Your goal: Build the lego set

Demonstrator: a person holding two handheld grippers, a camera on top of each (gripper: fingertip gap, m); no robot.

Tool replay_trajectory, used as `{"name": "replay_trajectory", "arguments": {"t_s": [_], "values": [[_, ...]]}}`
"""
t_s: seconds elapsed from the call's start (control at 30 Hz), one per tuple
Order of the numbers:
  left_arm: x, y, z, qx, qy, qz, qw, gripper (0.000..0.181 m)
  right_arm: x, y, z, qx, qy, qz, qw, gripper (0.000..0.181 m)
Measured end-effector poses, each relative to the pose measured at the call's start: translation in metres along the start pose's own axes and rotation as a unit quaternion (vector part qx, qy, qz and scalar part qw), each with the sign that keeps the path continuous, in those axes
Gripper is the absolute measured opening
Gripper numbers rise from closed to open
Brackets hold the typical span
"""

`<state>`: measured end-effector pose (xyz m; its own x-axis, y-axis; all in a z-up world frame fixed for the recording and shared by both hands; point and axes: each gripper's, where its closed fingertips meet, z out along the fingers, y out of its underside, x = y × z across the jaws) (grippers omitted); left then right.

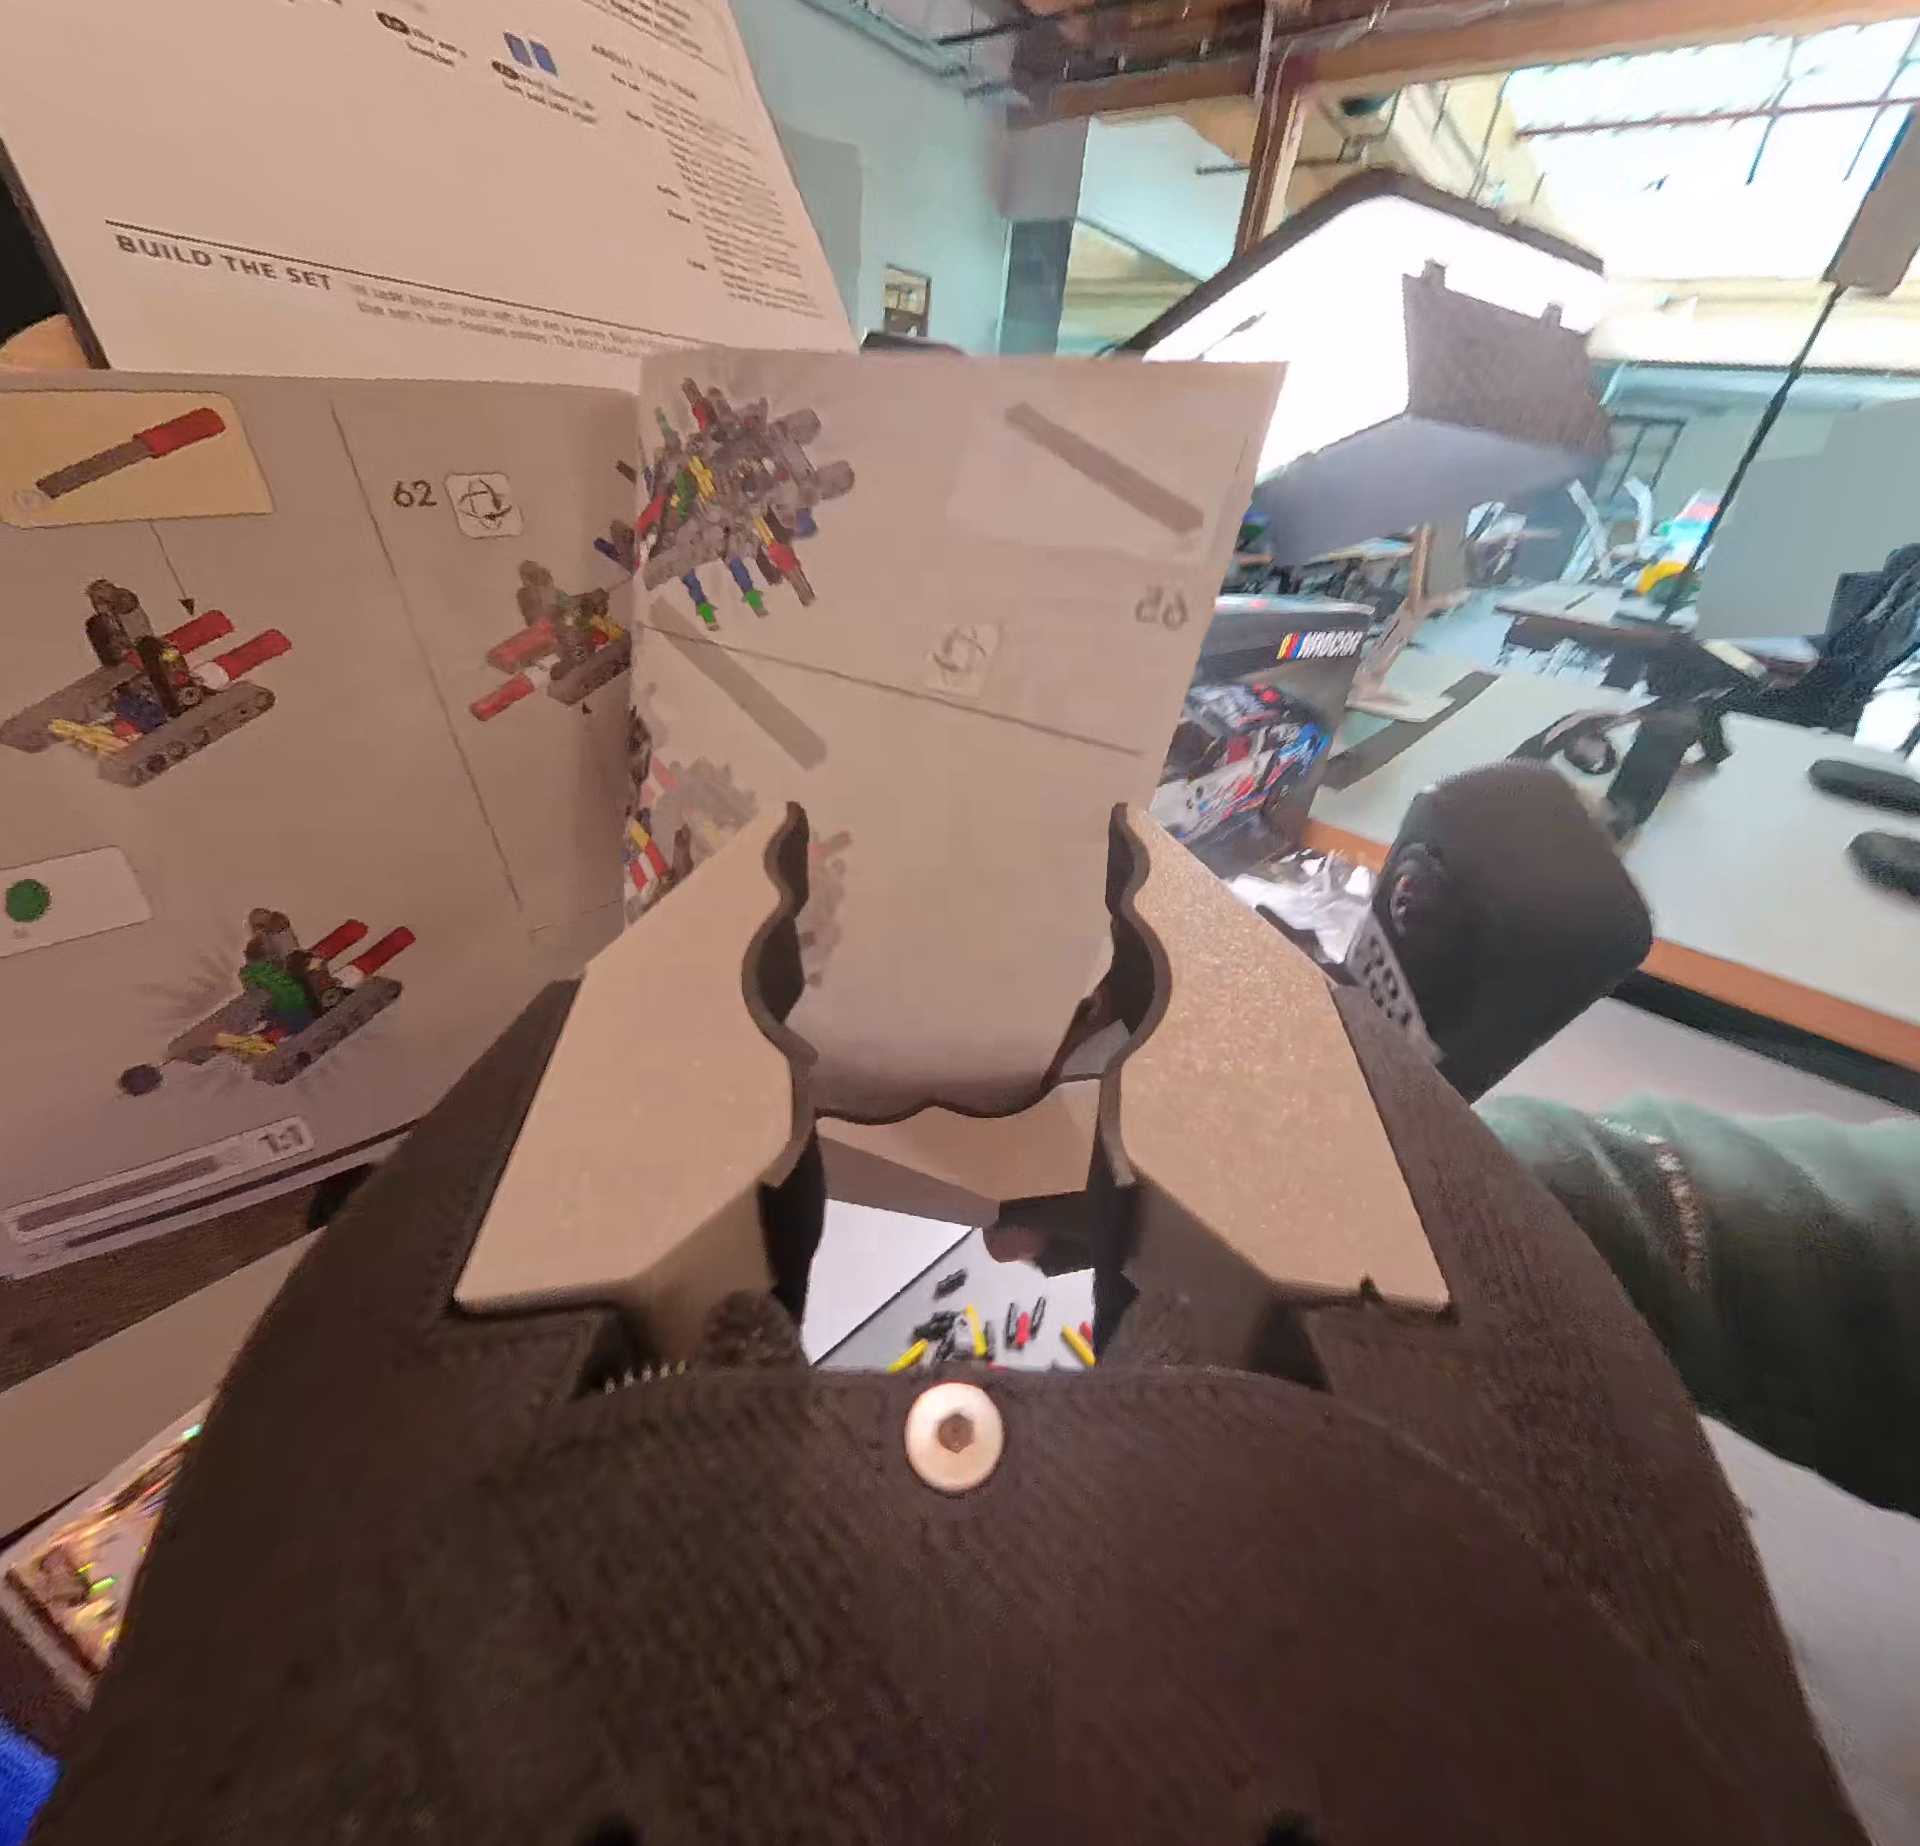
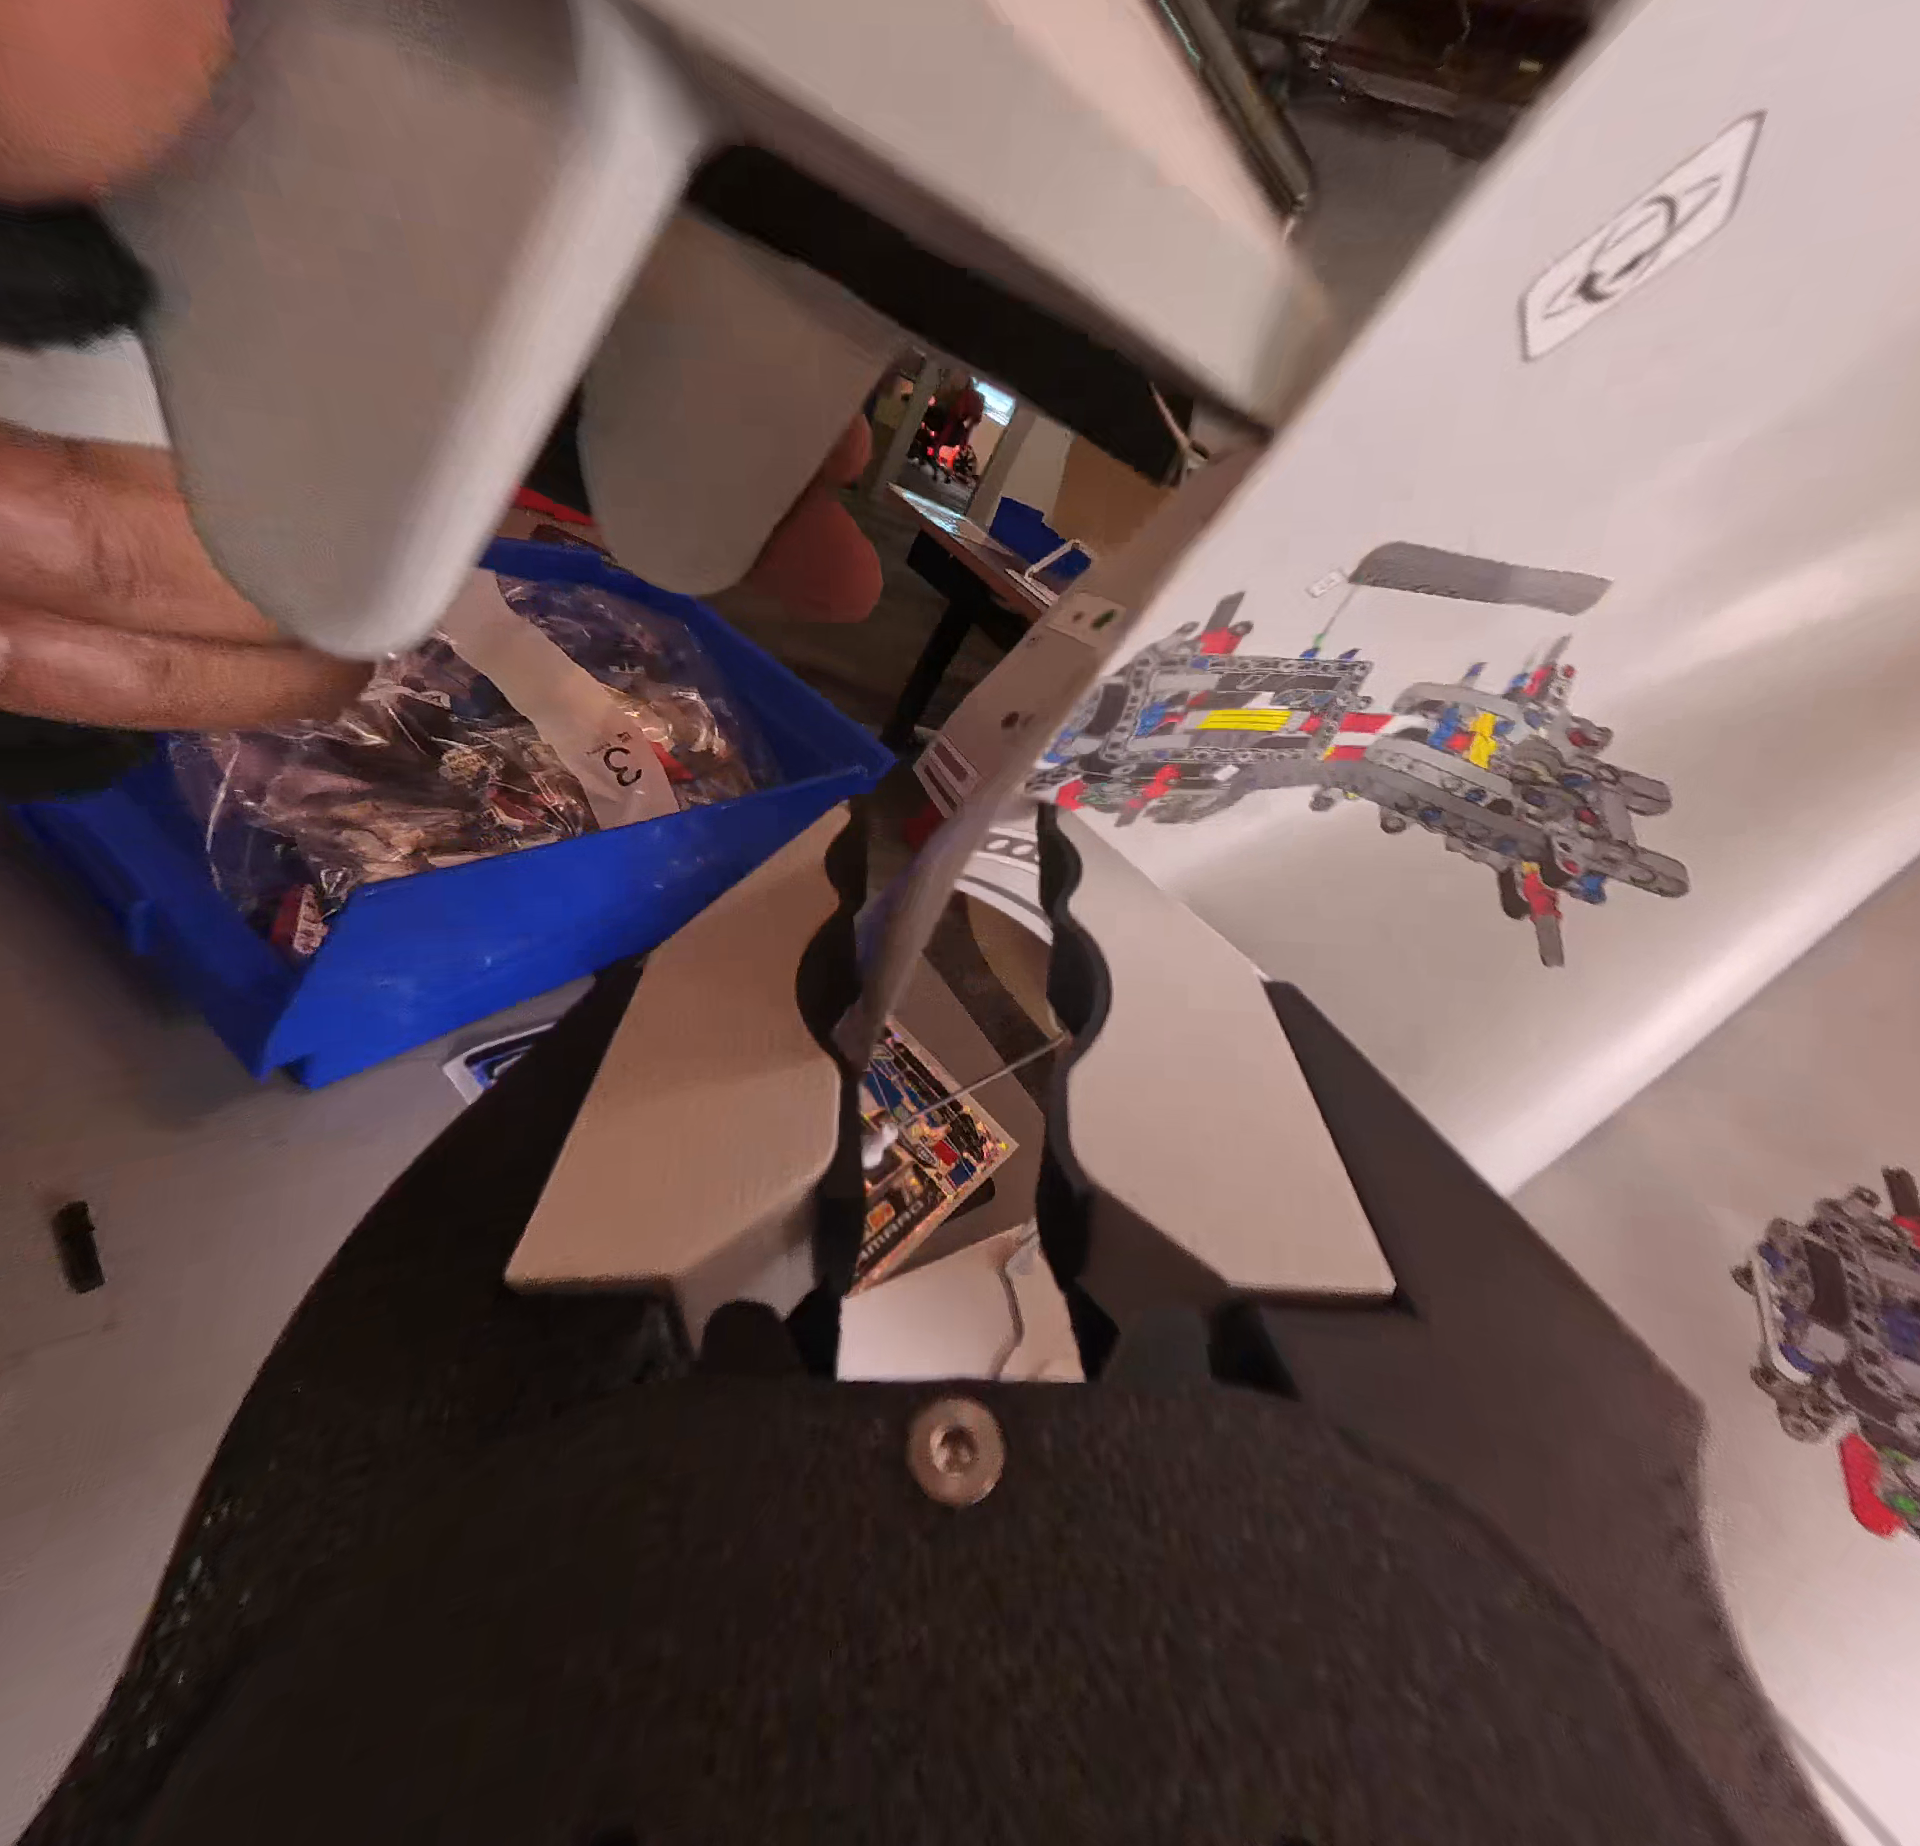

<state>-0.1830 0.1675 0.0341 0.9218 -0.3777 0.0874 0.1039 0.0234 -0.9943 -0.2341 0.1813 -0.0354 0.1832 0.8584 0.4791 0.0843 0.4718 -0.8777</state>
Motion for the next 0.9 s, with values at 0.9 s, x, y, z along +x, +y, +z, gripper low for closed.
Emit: {"name": "replay_trajectory", "arguments": {"t_s": [0.9], "values": [[-0.094, 0.041, -0.039, -0.066, -0.178, 0.05, 0.981, 0.0, -0.06, -0.005, 0.028, -0.036, -0.126, -0.02, 0.991, 0.076]]}}
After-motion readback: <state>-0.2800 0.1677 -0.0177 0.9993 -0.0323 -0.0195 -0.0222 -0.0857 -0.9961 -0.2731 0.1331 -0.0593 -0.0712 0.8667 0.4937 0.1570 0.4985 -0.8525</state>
